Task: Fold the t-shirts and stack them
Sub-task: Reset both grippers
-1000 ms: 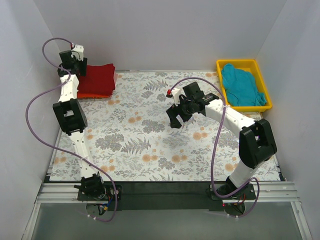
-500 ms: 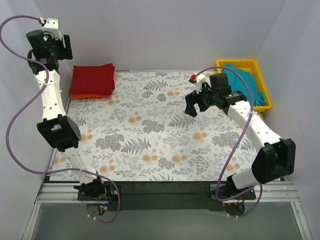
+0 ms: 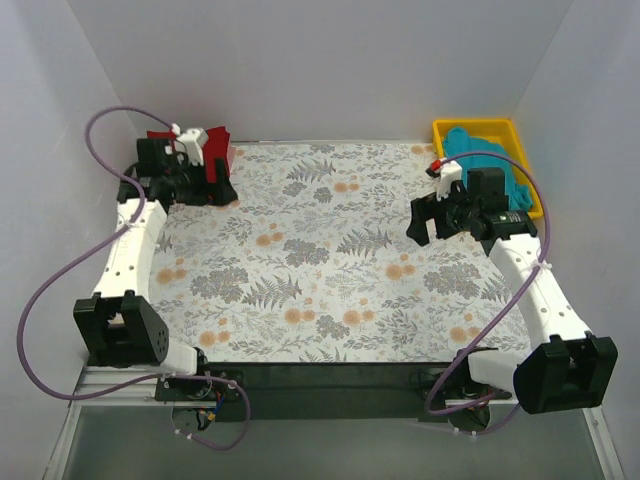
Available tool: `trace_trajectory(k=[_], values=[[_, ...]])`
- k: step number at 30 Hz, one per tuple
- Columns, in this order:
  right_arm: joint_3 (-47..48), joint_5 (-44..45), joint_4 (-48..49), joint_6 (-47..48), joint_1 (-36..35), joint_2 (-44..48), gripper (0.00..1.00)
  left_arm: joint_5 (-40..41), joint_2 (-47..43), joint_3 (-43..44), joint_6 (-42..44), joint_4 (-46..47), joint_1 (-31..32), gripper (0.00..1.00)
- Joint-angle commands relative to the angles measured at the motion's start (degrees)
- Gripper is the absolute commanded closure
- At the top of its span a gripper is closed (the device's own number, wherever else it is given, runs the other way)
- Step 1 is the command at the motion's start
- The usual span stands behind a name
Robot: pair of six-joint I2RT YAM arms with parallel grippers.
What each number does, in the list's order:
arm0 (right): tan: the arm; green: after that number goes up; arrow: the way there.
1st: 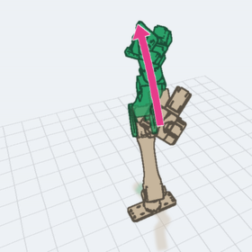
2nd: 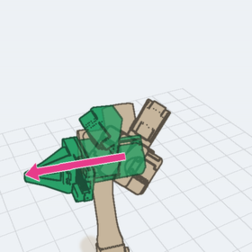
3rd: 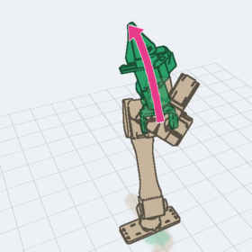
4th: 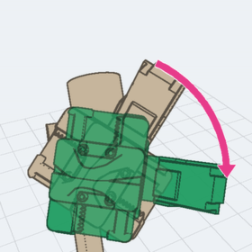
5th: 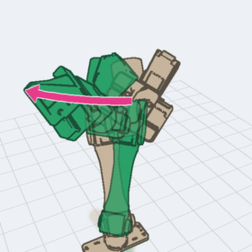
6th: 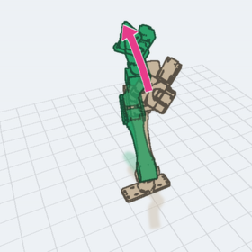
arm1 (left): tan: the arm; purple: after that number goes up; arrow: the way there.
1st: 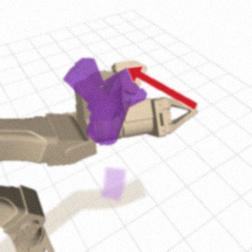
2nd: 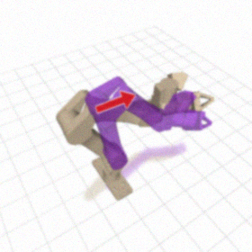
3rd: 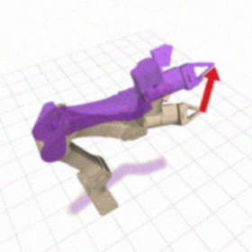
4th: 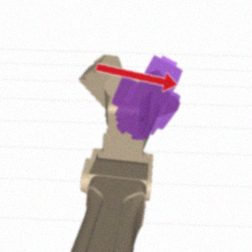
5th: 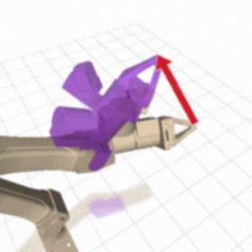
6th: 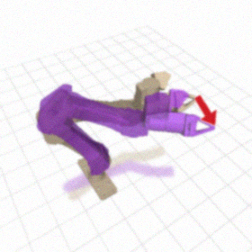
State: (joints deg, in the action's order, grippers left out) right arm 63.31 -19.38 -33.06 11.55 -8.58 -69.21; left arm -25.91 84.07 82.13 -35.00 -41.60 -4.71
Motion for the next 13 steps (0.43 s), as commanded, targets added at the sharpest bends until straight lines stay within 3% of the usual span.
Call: trace_trajectory(k=[1,6,13], values=[[-5.01,1.01,-2.27,0.66,0.32,3.81,0.02,1.13,-6.98,-8.1,-3.83,-0.41,3.74,0.1],[-10.13,-1.8,-4.99,1.54,0.41,6.01,0.02,-1.33,-10.94,-18.82,-5.6,0.73,4.01,0.09],[-13.82,-3.74,-5.52,2.51,0.41,10.85,0.02,-2.83,-16.3,-22.45,-6.57,3.2,5.68,0.09]])
